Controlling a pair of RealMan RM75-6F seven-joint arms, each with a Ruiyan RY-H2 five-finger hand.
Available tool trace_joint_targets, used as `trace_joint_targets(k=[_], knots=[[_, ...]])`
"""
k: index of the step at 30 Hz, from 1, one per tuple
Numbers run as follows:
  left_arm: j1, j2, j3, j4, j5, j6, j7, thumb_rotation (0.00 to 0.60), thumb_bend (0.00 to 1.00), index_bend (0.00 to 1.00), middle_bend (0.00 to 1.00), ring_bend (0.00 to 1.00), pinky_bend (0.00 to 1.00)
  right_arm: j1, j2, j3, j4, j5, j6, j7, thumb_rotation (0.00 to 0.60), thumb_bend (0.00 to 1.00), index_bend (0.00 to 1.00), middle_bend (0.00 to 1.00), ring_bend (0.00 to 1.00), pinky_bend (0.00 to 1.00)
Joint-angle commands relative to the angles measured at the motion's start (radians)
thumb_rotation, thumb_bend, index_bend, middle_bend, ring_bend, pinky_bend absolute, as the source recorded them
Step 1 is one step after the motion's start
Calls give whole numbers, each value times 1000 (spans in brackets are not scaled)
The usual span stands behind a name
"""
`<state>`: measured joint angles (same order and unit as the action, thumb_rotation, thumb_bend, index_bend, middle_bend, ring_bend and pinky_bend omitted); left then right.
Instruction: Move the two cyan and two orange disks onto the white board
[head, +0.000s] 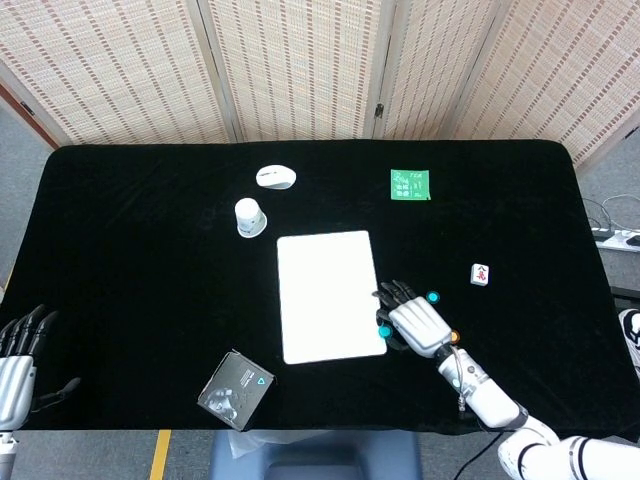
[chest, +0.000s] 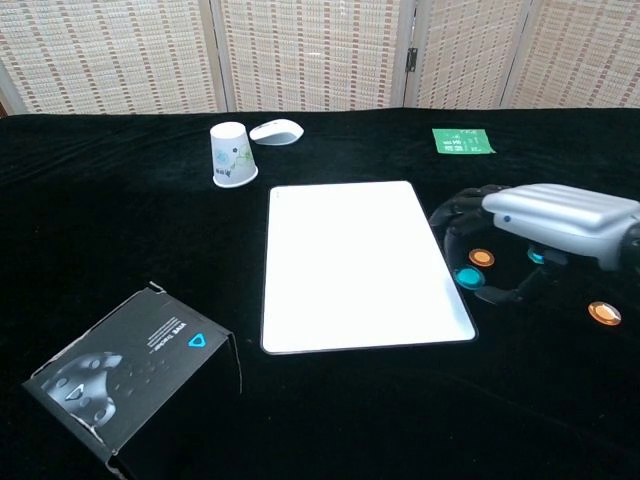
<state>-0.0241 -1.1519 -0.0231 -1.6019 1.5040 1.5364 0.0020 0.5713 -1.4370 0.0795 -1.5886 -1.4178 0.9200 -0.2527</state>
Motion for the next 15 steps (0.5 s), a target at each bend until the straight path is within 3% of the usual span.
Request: trace_joint_targets(k=[1, 10, 15], knots=[[2, 1, 0, 0, -1, 1, -1, 600, 193, 87, 0, 14, 0, 47, -41, 23, -9, 27, -46, -46, 600, 425, 535, 167, 0, 0], [7, 0, 1, 6, -7, 2, -5, 600, 193, 87, 0, 14, 0, 148, -161, 64, 45, 128, -123, -148, 600, 425, 535, 145, 0, 0], [7, -2, 0, 12, -12, -2, -8, 600, 194, 88, 0, 14, 0, 182, -199, 65, 58, 168, -139, -192, 600, 425, 507, 67, 0, 0]])
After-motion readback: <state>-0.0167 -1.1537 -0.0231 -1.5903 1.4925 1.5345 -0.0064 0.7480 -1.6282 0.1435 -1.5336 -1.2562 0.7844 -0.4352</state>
